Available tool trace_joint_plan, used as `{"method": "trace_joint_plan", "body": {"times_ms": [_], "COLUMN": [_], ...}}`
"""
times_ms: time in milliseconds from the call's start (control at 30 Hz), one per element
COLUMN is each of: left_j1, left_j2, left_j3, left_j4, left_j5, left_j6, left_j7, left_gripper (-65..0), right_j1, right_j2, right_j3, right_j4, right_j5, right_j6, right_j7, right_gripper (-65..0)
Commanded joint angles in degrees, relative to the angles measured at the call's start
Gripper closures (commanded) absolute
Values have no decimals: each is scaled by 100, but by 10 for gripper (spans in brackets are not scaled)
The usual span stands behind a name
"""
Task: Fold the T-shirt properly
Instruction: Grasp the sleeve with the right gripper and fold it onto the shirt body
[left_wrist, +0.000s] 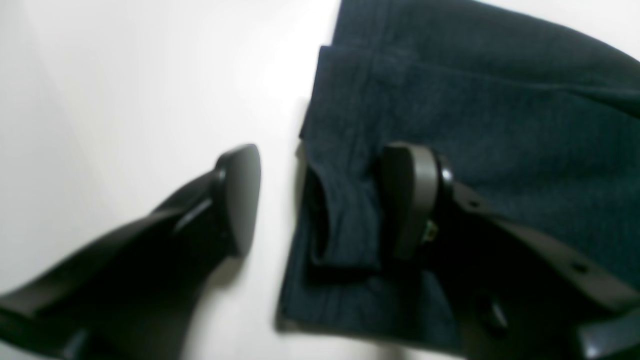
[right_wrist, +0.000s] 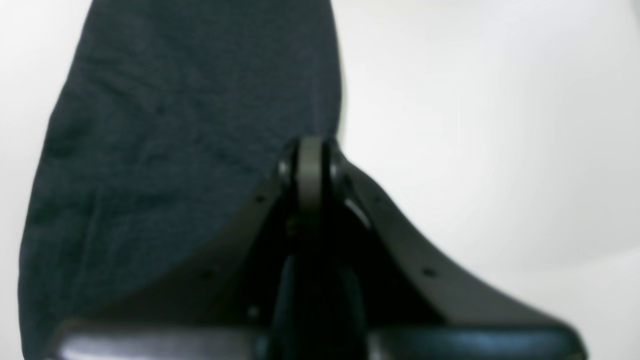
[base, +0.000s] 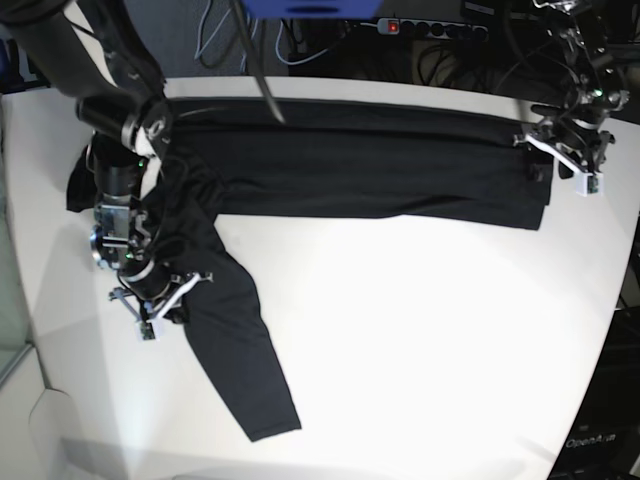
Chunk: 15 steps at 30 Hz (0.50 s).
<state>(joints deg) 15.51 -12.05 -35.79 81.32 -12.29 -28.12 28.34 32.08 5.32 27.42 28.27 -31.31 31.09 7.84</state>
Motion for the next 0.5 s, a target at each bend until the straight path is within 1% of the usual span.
{"method": "trace_joint_plan", "body": {"times_ms": [0, 100, 200, 300, 467], "left_j1": [-17, -17, -25, -25, -25], "left_j2": [-74, -74, -74, -74, -74], "left_j3": [-30, -30, -30, -30, -30], "left_j4": [57, 75, 84, 110, 110], "left_j5": [-50, -50, -50, -50, -58], "left_j6": [12, 12, 12, 12, 12], "left_j7": [-104, -104, -104, -104, -104], "left_gripper": [-364, -364, -364, -363, -365], "right_j1": [-3, -214, -408, -557, -873], "right_j2": [-9, -97, -238, -370, -581], "right_j3": [-3, -12, -21, -162, -346], "right_j4": [96, 535, 993, 1397, 2179], "right_j5": [-170, -170, -170, -170, -170], "right_j6": [16, 16, 34, 359, 438], "right_j7": [-190, 38, 82, 65, 30], "right_gripper": [0, 0, 0, 0, 0]}}
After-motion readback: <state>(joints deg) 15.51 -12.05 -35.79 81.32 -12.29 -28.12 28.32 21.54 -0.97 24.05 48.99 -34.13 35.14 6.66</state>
